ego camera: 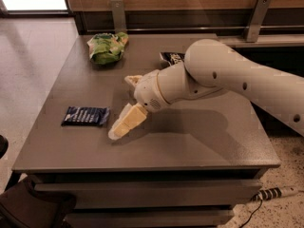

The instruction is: Pick rxbar blueberry

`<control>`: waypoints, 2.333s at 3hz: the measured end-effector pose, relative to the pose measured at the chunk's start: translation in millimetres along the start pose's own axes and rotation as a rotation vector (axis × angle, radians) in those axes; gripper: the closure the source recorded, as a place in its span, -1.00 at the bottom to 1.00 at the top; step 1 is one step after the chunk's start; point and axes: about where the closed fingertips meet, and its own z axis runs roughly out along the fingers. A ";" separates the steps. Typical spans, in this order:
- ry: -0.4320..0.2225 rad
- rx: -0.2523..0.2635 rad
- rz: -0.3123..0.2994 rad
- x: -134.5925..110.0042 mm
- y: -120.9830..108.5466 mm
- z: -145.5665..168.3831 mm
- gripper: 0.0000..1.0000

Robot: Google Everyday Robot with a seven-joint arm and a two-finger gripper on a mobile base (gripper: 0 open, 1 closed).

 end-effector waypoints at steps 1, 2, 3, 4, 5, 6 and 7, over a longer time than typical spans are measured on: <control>-0.064 0.016 0.022 -6.1 1.9 18.4 -1.00; -0.108 0.028 0.035 -11.5 3.8 28.8 -1.00; -0.133 0.046 0.039 -13.9 10.3 42.5 -1.00; -0.142 0.045 0.023 -17.7 19.8 59.4 -0.95; -0.135 0.040 0.004 -20.2 25.1 69.5 -0.51; -0.134 0.039 0.002 -20.6 25.8 70.8 -0.05; -0.134 0.039 0.002 -21.4 25.8 70.4 0.45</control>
Offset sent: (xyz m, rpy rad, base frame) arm -0.0031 0.0473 -0.0164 0.1854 -0.0172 -0.0971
